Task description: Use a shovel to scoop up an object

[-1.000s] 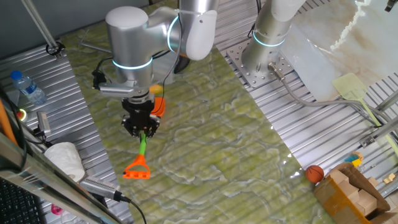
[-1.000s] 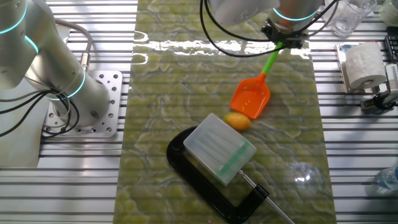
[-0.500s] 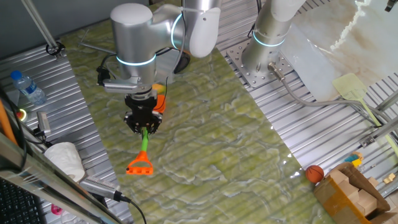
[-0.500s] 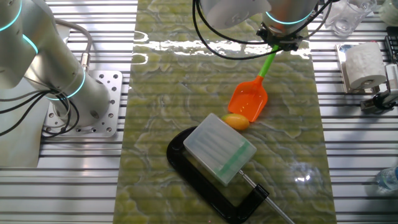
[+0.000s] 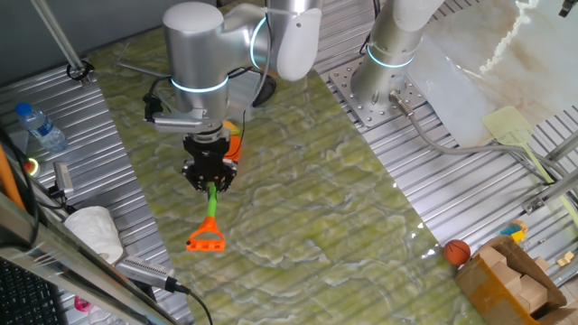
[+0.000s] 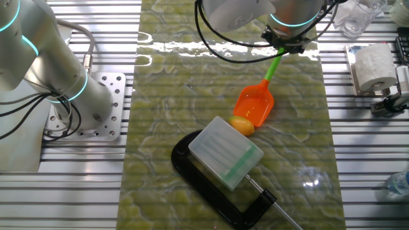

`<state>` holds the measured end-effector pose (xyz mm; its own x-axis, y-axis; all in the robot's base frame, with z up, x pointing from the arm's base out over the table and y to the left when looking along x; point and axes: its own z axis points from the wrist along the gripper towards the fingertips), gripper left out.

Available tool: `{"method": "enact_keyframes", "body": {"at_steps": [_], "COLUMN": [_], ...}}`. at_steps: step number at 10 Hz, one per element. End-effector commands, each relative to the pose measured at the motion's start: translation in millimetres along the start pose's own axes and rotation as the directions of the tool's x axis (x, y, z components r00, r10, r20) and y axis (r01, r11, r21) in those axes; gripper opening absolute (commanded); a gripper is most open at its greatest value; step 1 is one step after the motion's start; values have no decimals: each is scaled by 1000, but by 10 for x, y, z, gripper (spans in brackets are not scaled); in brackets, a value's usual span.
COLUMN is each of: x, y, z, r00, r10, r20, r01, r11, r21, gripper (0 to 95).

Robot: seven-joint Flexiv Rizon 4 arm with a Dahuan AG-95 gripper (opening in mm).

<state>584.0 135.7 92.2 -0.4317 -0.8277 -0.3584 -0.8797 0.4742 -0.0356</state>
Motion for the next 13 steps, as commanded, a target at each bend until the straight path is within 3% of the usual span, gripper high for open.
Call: {"method": "enact_keyframes", "body": {"at_steps": [1, 7, 13], "x": [9, 99, 168], "y": [4, 11, 46], "z": [-4, -103, -140], "r00": [1000, 999, 999], "r10": [-1, -18, -21], "r20": [11, 37, 38], "r01": [1, 17, 19], "r11": [1000, 1000, 999], "r21": [-1, 22, 28], "gripper": [0, 0, 0]}}
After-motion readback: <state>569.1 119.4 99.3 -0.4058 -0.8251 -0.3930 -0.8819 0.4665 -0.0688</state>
